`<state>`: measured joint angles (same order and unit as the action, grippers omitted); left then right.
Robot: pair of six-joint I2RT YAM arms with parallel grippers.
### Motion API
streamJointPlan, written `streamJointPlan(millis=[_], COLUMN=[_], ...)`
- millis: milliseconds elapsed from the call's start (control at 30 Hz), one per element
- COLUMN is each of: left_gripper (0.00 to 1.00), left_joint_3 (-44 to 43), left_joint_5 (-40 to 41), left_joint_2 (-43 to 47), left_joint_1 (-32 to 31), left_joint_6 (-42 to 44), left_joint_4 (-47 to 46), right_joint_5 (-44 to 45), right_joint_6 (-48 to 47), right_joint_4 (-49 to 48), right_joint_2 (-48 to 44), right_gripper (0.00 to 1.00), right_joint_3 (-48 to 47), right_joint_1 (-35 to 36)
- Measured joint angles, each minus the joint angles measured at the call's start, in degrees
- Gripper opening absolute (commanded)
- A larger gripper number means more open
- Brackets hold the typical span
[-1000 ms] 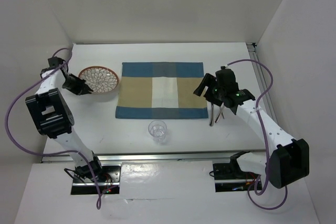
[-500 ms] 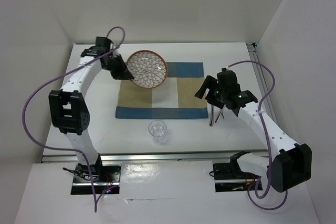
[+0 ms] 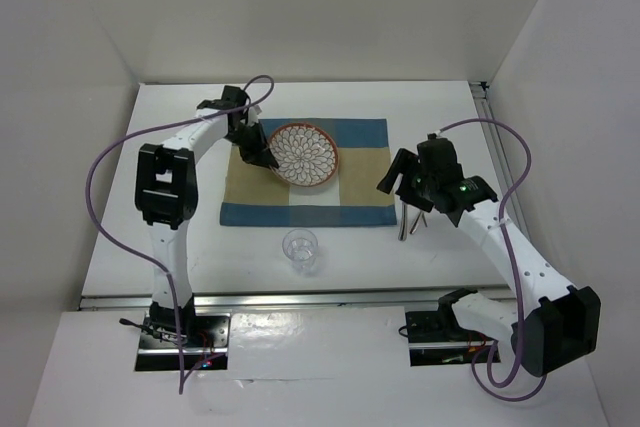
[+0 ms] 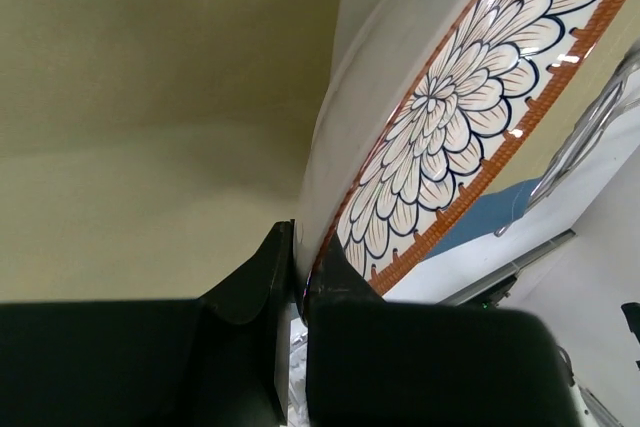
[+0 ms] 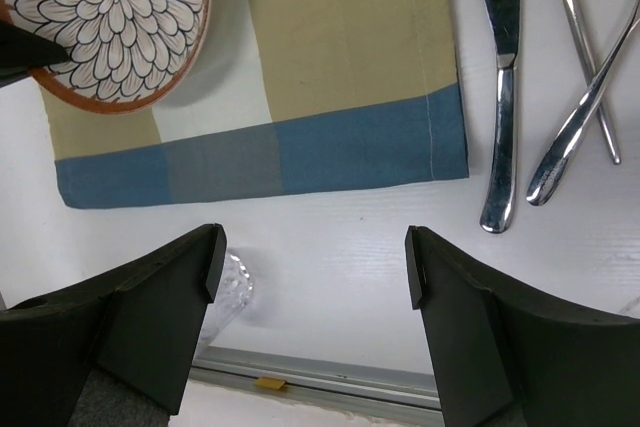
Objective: Set the dinner table for one person
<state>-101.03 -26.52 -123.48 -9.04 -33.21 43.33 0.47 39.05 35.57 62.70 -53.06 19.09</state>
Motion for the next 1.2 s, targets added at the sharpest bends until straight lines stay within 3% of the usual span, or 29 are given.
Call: streamJointPlan(millis=[433, 467, 500, 600, 633, 767, 1000, 1133, 1200], left_gripper=[0.00, 0.02, 0.18, 0.38, 0.55, 0.85, 0.88, 0.87, 0.87], left_joint_3=[0.04, 0.04, -0.02, -0.61, -0.68, -0.68, -0.66, -0.74, -1.07], left_joint_5=[-0.79, -0.92, -0.94, -3.54, -3.52, -2.49, 2.67, 6.36, 7.06], left_joint_2=[-1.20, -1.92, -2.71, -4.85, -5.09, -5.27, -2.01, 6.05, 10.93], left_joint_1=[-2.82, -2.89, -2.91, -2.54, -2.54, -2.82, -3.26, -2.43, -0.81], left_joint_6=[0.07, 0.07, -0.13, -0.13, 0.26, 1.97, 4.50, 5.46, 6.01], left_joint_4=[-1.77, -1.84, -1.77, -1.81, -1.81, -0.68, 3.98, 7.43, 8.48], right_joint_5=[-0.87, -1.33, -1.97, -4.66, -5.57, -6.67, -5.40, -4.50, -4.11], right_joint_6=[-1.53, -1.81, -2.23, -4.07, -4.59, -5.92, -7.17, -7.87, -8.13], right_joint_4=[1.84, 1.84, 1.90, 2.21, 2.29, 2.21, 1.68, 1.25, 1.22], right_joint_2=[0.74, 0.81, 0.98, 2.27, 3.06, 6.80, 18.47, 25.11, 27.23], right_gripper=[0.86, 0.86, 0.87, 0.87, 0.87, 0.87, 0.88, 0.86, 0.81], right_joint_3=[-3.28, -3.48, -3.72, -4.85, -5.42, -7.34, -12.59, -13.38, -13.38], right_joint_1=[-0.02, 0.00, 0.00, 0.13, 0.44, 6.27, 22.99, 29.33, 30.93])
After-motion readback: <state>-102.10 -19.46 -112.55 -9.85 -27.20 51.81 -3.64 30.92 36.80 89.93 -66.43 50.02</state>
